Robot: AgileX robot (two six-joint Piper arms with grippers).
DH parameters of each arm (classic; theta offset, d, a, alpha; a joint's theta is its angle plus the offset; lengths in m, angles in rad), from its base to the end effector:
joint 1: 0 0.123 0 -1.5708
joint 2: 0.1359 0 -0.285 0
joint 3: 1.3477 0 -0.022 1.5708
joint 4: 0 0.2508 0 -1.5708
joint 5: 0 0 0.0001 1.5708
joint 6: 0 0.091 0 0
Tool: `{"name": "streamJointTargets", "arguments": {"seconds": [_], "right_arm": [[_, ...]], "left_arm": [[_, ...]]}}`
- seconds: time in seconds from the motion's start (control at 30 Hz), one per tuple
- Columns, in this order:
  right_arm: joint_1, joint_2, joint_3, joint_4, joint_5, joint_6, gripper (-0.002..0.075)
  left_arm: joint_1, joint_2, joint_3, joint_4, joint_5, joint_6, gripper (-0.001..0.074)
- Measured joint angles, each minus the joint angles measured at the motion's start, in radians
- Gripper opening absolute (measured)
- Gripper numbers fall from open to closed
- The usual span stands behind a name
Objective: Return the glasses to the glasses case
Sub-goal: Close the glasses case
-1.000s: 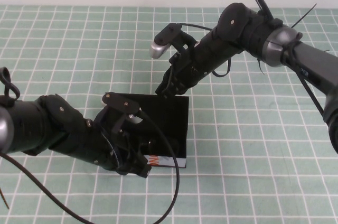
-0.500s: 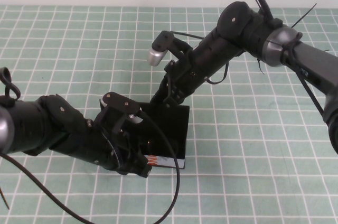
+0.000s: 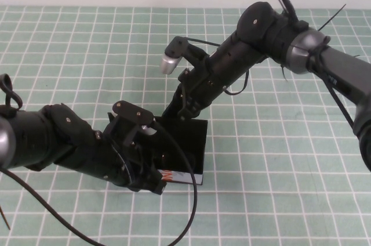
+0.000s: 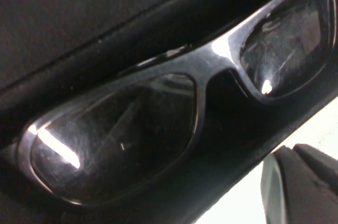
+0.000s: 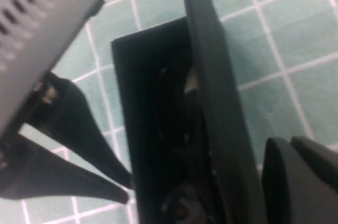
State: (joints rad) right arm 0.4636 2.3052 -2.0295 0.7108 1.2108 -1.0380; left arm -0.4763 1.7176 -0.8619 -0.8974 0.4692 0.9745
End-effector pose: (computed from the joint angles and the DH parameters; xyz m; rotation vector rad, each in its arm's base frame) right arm 0.4113 0.2678 0.2119 -1.6131 2.1209 0.8472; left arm 0.2657 -0.1733 0.1633 0.9137 2.4947 -0.5922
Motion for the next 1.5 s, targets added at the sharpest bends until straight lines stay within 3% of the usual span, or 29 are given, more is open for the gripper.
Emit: {"name": "streamJointTargets", "arguments": {"seconds": [0.4, 0.9, 1.33, 1.5], "right_arm": [[0.055, 0.000, 0.000, -0.050, 0.001, 0.167, -0.0013], [0.055, -0.010, 0.000, -0.061, 0.002, 0.181, -0.0013], [0.040, -0.079, 0.000, -0.015, 0.008, 0.206, -0.0013], [0.050, -0.087, 0.026, 0.010, 0.008, 0.213, -0.0013]], "left_arm": [[-0.001, 0.000, 0.000, 0.000, -0.004, 0.000, -0.0002], [-0.001, -0.018, 0.000, 0.021, 0.032, 0.000, -0.0002], [0.003, -0.340, 0.001, 0.099, 0.091, -0.034, -0.0002], [0.074, -0.494, 0.001, 0.213, 0.115, -0.151, -0.0002]]}}
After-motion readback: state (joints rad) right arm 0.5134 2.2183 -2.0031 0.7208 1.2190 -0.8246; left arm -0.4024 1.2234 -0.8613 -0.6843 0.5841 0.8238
